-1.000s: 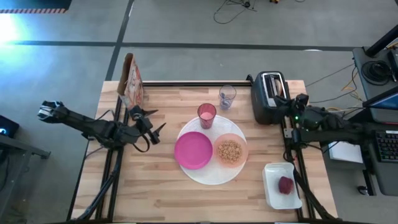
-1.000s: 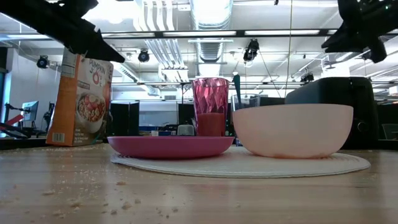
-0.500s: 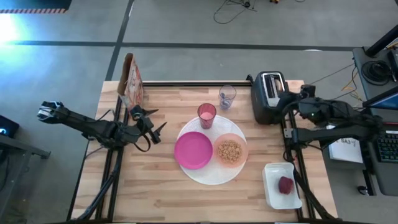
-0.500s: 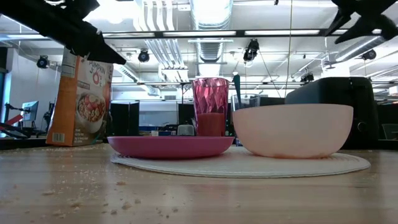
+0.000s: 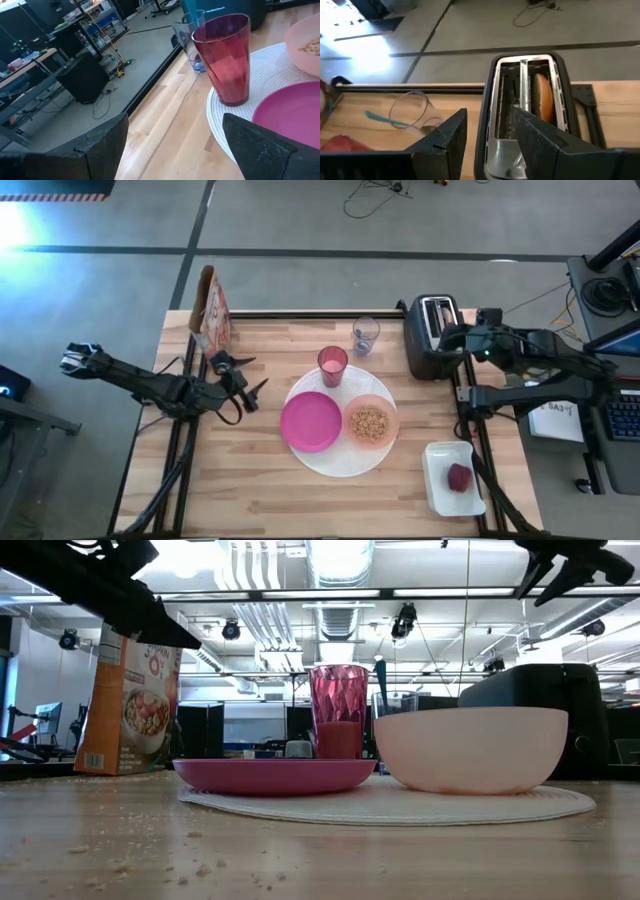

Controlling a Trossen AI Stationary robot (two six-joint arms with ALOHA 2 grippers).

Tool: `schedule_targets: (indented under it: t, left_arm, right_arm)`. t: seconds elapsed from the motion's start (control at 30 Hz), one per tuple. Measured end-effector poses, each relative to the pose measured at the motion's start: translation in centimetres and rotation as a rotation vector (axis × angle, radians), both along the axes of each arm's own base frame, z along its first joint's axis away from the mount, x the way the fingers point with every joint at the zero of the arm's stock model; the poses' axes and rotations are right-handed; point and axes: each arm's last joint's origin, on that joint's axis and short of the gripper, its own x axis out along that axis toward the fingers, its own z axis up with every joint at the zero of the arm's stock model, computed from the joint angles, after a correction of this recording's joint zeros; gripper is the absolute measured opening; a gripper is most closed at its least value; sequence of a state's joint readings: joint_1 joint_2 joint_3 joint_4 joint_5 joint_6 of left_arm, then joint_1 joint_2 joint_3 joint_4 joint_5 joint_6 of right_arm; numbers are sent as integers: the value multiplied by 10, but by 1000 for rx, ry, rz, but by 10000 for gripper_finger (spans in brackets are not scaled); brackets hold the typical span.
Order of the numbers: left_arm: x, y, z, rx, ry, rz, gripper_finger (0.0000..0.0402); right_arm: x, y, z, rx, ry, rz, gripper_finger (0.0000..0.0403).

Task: Arrange a breakfast setting
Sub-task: Put the bagel on the pink plate

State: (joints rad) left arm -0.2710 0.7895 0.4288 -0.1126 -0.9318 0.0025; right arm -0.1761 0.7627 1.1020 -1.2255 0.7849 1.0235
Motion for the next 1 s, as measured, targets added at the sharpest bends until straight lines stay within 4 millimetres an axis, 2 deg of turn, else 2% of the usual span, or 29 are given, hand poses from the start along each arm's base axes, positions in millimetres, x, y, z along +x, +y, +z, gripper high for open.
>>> schedule_targets:
  t: [0.2,0.43,0.63,1.0]
  left_arm:
    - [0,0,0,-5,0,-7,306]
    - [0,0,-1,-13,2,-22,306]
    - [0,0,-1,-18,1,-29,306]
    - [-2,0,0,-20,-9,-29,306]
  right_arm:
    - [4,-12,2,24,63,-31,153]
    - [-3,-30,-11,127,118,-91,152]
    - [-11,-48,-14,174,170,-161,152]
    - [-7,-88,-28,257,298,-176,148]
